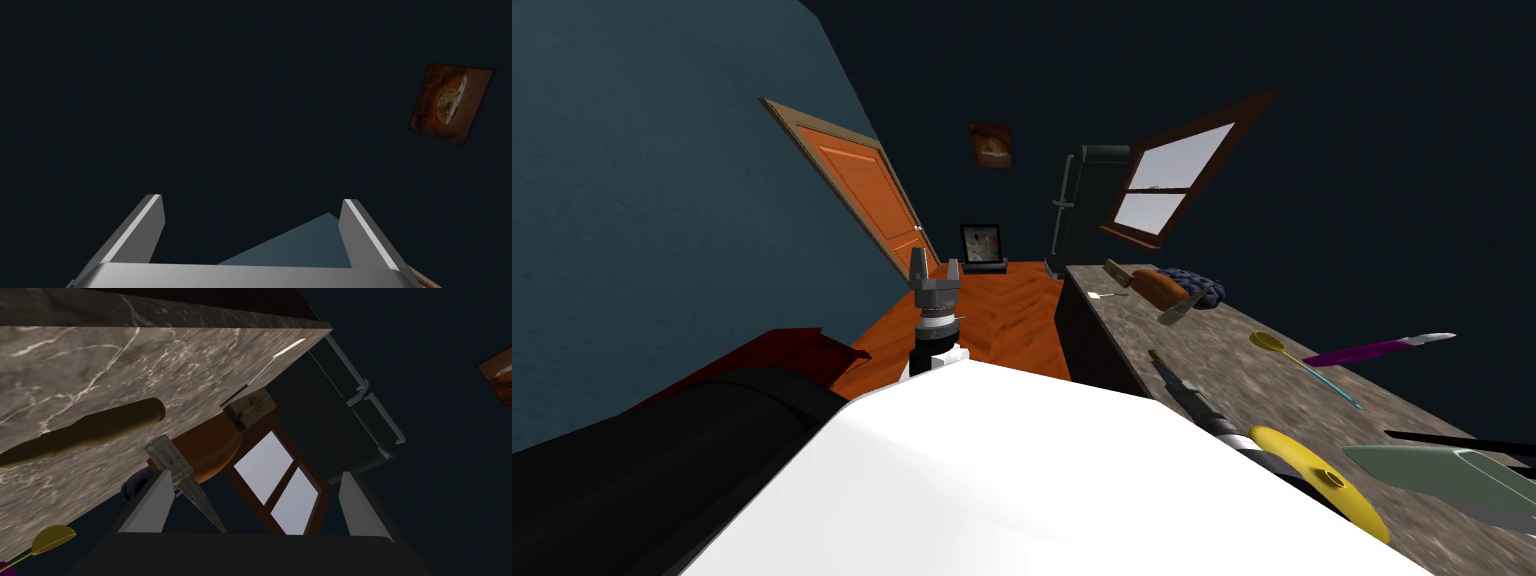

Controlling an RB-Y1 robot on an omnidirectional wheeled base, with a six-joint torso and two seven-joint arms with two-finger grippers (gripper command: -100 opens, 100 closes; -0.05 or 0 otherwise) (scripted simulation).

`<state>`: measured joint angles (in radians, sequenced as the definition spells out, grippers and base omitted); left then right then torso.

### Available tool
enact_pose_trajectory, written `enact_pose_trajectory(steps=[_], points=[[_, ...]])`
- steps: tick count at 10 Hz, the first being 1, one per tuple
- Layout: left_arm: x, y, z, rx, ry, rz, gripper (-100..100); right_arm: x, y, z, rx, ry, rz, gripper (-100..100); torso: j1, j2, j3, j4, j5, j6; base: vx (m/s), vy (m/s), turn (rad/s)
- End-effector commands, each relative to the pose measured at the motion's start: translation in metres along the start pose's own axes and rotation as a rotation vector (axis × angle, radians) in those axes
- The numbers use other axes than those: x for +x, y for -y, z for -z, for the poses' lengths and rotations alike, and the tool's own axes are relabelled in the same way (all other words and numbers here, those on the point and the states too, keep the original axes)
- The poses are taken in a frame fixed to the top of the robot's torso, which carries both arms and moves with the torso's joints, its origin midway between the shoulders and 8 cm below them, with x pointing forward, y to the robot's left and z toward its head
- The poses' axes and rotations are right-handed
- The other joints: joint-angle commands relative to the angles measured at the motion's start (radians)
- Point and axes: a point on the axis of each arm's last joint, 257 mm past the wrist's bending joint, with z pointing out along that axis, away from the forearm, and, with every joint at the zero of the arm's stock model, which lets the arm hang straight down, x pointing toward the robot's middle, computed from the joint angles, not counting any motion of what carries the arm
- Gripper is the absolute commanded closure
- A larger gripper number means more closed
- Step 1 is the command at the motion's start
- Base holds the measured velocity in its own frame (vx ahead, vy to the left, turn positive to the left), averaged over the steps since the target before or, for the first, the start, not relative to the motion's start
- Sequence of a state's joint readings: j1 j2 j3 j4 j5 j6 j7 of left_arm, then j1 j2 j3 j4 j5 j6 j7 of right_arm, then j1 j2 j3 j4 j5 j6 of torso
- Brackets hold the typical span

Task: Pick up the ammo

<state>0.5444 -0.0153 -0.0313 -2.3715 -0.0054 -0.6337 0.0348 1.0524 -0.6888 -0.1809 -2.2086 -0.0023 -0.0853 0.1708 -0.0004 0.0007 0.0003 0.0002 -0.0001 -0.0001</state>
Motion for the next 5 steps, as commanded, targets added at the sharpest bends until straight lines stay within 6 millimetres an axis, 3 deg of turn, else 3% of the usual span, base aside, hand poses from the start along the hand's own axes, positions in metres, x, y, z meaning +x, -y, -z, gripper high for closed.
enact_pose_trajectory(steps=[1,4,5], points=[[0.0,0.0,0.0,0.0,0.0,0.0,0,0.0,0.0,0.0,0.0,0.0,0.0,-100,0.0,0.0,0.0,0.0,0.0,0.0,-0.009,0.003,-0.029],[0.0,0.0,0.0,0.0,0.0,0.0,0,0.0,0.0,0.0,0.0,0.0,0.0,-100,0.0,0.0,0.0,0.0,0.0,0.0,-0.001,0.0,0.0],[0.0,0.0,0.0,0.0,0.0,0.0,0,0.0048,0.0088,0.0066,0.033,-0.023,0.036,-100,0.0,0.0,0.0,0.0,0.0,0.0,-0.003,-0.006,-0.011]])
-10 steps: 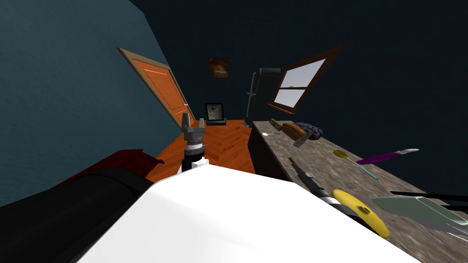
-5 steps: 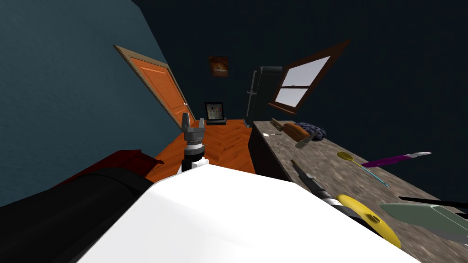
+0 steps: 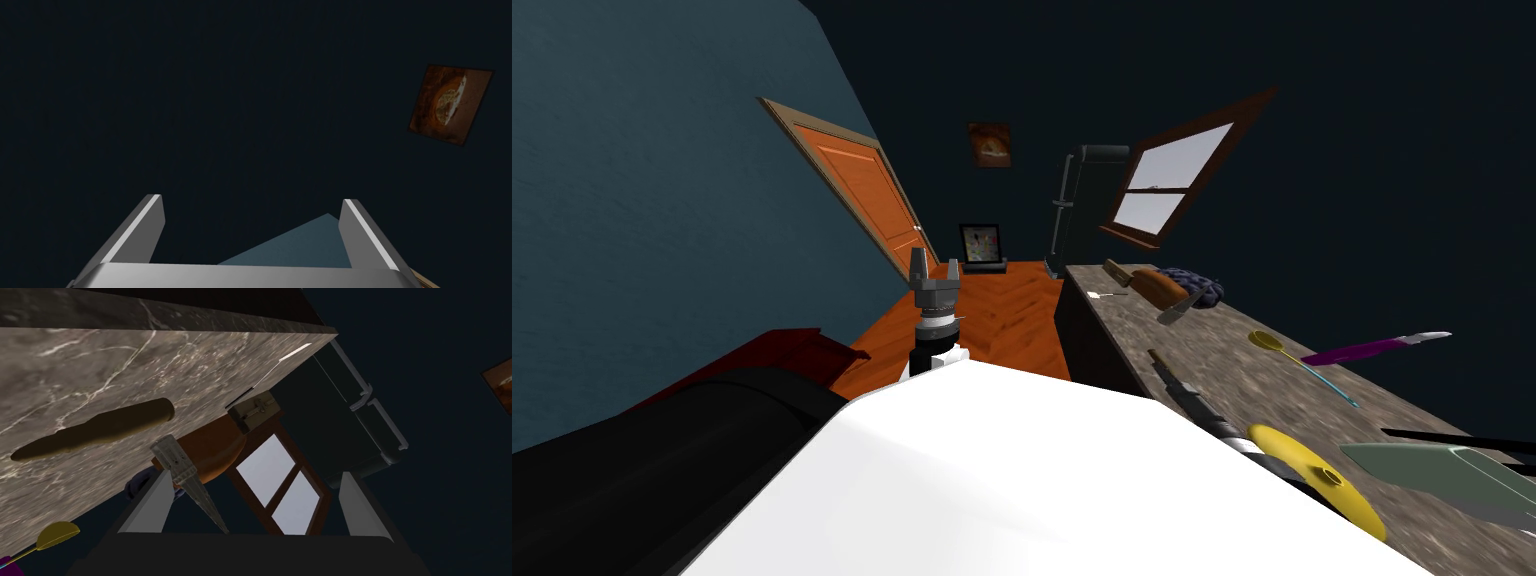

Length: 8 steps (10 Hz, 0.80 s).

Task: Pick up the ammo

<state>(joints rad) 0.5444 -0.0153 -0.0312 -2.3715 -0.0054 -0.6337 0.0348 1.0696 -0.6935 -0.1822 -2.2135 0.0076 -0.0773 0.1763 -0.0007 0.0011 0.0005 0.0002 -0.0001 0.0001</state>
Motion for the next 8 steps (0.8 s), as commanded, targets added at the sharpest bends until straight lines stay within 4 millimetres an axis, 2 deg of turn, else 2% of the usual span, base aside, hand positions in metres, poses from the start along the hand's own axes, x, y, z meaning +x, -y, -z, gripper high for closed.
enact_pose_trajectory(steps=[1,8], points=[[0.0,0.0,0.0,0.0,0.0,0.0,0,0.006,0.013,0.009,0.049,-0.033,0.054,-100,0.0,0.0,0.0,0.0,0.0,0.0,-0.011,-0.005,-0.034],[0.0,0.0,0.0,0.0,0.0,0.0,0,0.024,0.052,0.046,0.2,-0.142,0.23,-100,0.0,0.002,0.001,0.001,0.0,0.0,-0.029,-0.007,-0.031]])
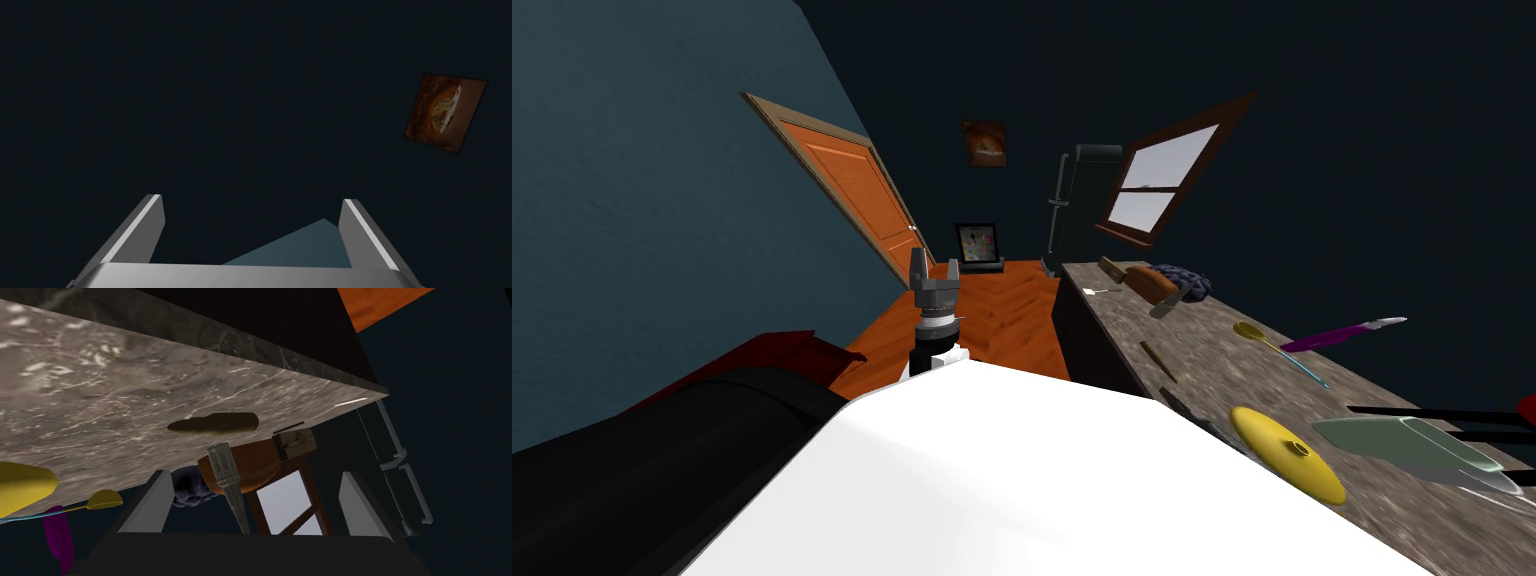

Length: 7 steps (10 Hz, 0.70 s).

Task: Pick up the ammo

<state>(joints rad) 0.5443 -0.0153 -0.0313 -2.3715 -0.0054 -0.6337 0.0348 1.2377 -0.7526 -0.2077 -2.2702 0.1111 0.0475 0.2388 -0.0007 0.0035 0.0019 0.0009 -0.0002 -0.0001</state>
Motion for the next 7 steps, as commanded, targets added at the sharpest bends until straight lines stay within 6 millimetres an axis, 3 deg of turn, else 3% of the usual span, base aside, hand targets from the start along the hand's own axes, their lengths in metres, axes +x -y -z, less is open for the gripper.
enact_pose_trajectory(steps=[1,7], points=[[0.0,0.0,0.0,0.0,0.0,0.0,0,0.007,0.012,0.008,0.04,-0.029,0.047,-100,0.0,0.0,0.0,0.0,0.0,0.0,-0.035,-0.003,-0.035],[0.0,0.0,0.0,0.0,0.0,0.0,0,0.031,0.049,0.04,0.164,-0.146,0.218,-100,0.0,-0.002,-0.001,0.0,0.0,0.0,-0.01,-0.002,-0.018]])
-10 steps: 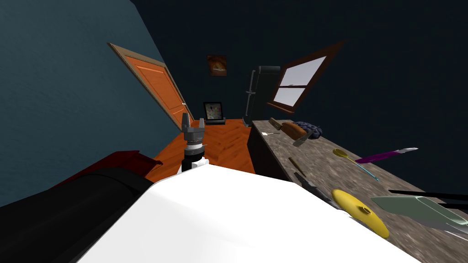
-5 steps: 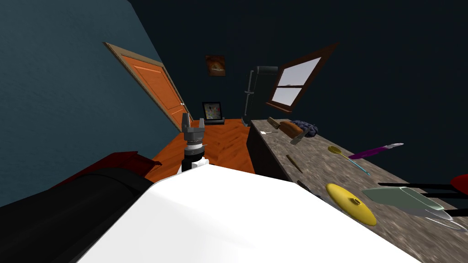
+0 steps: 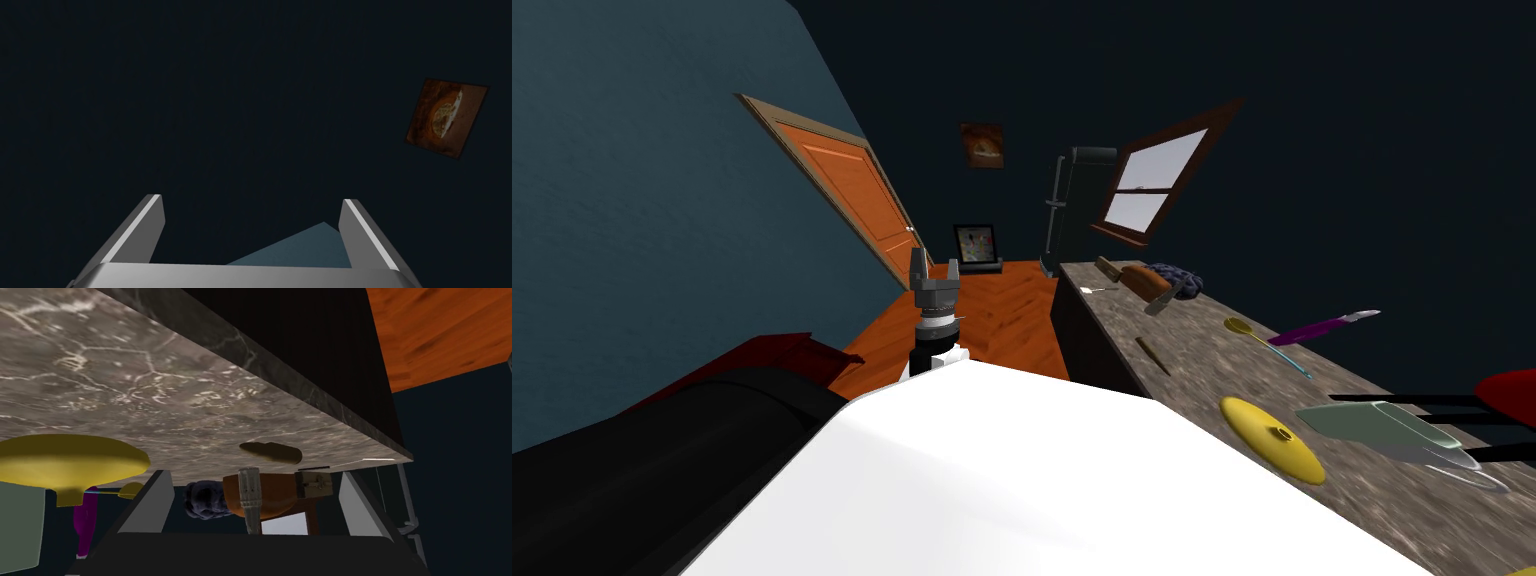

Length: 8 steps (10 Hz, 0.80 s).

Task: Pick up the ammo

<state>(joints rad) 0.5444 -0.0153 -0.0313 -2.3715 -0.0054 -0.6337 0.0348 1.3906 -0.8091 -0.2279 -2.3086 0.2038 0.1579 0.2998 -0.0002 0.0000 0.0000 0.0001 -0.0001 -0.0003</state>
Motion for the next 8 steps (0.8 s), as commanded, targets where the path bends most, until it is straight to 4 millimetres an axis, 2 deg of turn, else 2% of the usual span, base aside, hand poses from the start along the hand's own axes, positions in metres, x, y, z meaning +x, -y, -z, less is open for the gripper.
enact_pose_trajectory(steps=[1,4,8], points=[[0.0,0.0,0.0,0.0,0.0,0.0,0,0.01,0.01,0.007,0.031,-0.035,0.048,-100,0.0,0.0,0.0,0.0,0.0,0.0,0.037,0.007,0.017],[0.0,0.0,0.0,0.0,0.0,0.0,0,0.027,0.03,0.02,0.08,-0.106,0.134,-100,0.0,-0.004,-0.002,-0.001,0.0,0.0,0.082,0.005,0.051],[0.0,0.0,0.0,0.0,0.0,0.0,0,0.052,0.058,0.039,0.131,-0.215,0.249,-100,0.001,-0.011,-0.006,-0.003,0.0,-0.001,0.159,0.013,0.098]])
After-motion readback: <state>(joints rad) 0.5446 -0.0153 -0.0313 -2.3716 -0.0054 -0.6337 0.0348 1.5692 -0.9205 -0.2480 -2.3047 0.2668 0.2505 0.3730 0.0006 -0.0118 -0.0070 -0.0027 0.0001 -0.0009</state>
